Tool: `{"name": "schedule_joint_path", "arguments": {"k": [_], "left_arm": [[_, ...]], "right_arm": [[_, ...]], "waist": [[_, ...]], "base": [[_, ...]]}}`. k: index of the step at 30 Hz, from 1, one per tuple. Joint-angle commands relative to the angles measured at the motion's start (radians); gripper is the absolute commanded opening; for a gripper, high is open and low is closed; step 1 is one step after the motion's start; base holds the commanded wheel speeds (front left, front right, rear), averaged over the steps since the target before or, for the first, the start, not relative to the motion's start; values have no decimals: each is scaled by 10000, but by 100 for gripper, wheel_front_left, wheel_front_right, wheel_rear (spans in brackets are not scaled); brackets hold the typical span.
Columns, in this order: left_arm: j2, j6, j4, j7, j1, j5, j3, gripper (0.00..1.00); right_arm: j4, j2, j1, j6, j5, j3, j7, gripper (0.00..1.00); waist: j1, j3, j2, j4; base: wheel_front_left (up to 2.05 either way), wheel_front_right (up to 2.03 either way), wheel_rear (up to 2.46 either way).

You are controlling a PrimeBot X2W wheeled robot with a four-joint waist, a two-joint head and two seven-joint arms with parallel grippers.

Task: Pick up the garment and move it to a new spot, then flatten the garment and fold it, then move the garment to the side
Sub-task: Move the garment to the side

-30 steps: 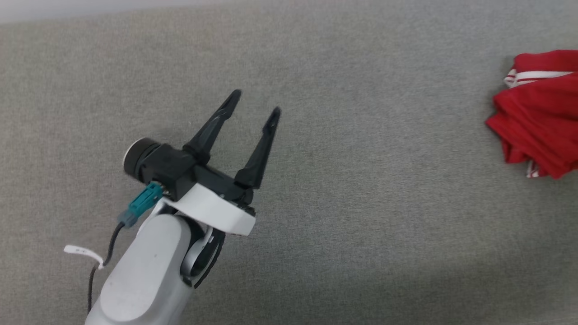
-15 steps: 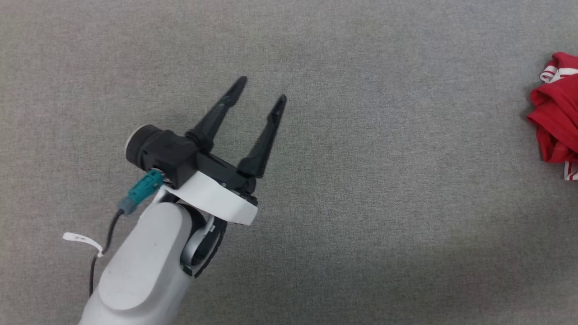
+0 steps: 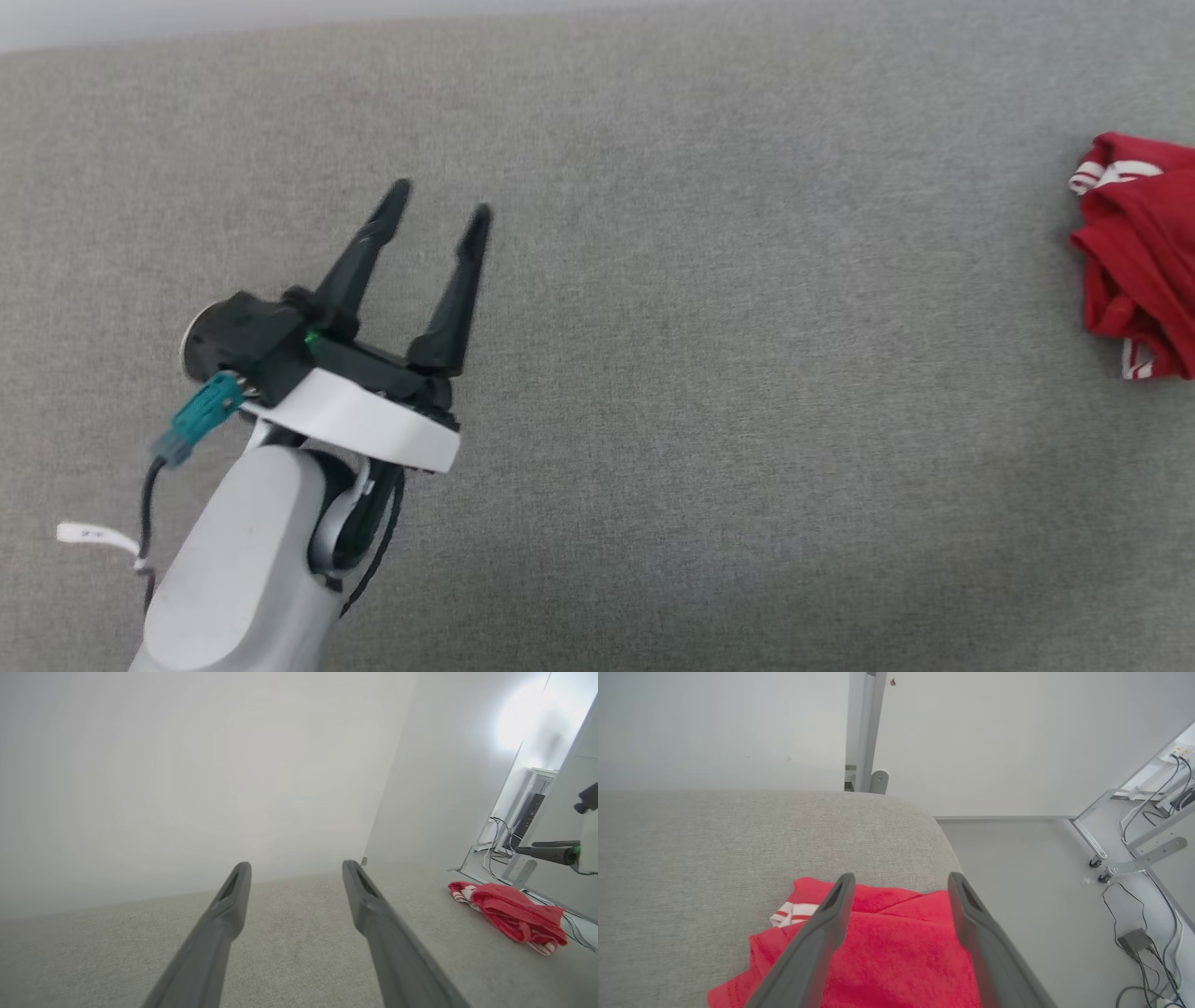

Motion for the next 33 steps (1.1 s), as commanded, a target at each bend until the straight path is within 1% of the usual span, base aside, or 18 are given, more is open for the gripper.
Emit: {"name": "schedule_joint_path", "arguments": {"k": [1, 7, 8, 10, 15, 17, 19, 22, 24, 30, 33], "left_arm": [[-24, -11, -43, -41, 179, 30, 192, 100], [-223, -11, -230, -39, 898, 453, 1396, 100], [-223, -11, -230, -39, 898, 453, 1396, 100], [-313, -11, -309, -39, 1196, 643, 1730, 100], [-529, -11, -546, -39, 1918, 1106, 2589, 100], [-676, -10, -683, -41, 2230, 1366, 2910, 100], [-842, -10, -813, -41, 2520, 1543, 3215, 100], [-1047, -10, -968, -41, 2981, 1762, 3569, 100], [-1098, -10, -1028, -39, 3271, 1870, 3742, 100], [-1394, -10, -1224, -39, 4094, 2009, 4181, 100], [-1522, -10, -1323, -39, 4439, 2040, 4322, 100]], "right_arm": [[-98, 201, 270, -9, 203, 101, -259, 100], [-855, 903, 1128, -9, 862, 772, -1445, 100], [-855, 903, 1128, -9, 862, 772, -1445, 100], [-1161, 1127, 1481, -9, 1122, 982, -1790, 100], [-2122, 1418, 2459, -9, 1419, 1438, -2499, 100], [-2518, 1506, 2945, -9, 1608, 1528, -2644, 100], [-2963, 1520, 3422, -9, 1548, 1700, -2764, 100], [-3681, 1660, 4176, -9, 1632, 1746, -2877, 100], [-4155, 1793, 4702, -9, 1662, 1596, -2918, 100], [-5971, 2236, 6218, -9, 1128, 1265, -2934, 100], [-6666, 2543, 6937, -9, 874, 1016, -2937, 100]], "waist": [[0, -205, -1, -85], [0, -771, -1, -233], [0, -771, -1, -233], [0, -967, -1, -282], [0, -1455, -1, -337], [0, -1636, -1, -322], [0, -1824, -1, -289], [0, -2077, -1, -239], [0, -2231, -1, -216], [0, -2582, -1, -125], [0, -2684, -1, -82]], "base": [[0, 0, 0], [0, 0, 0], [0, 0, 0], [0, 0, 0], [0, 0, 0], [0, 0, 0], [0, 0, 0], [0, 0, 0], [0, 0, 0], [0, 0, 0], [0, 0, 0]]}}
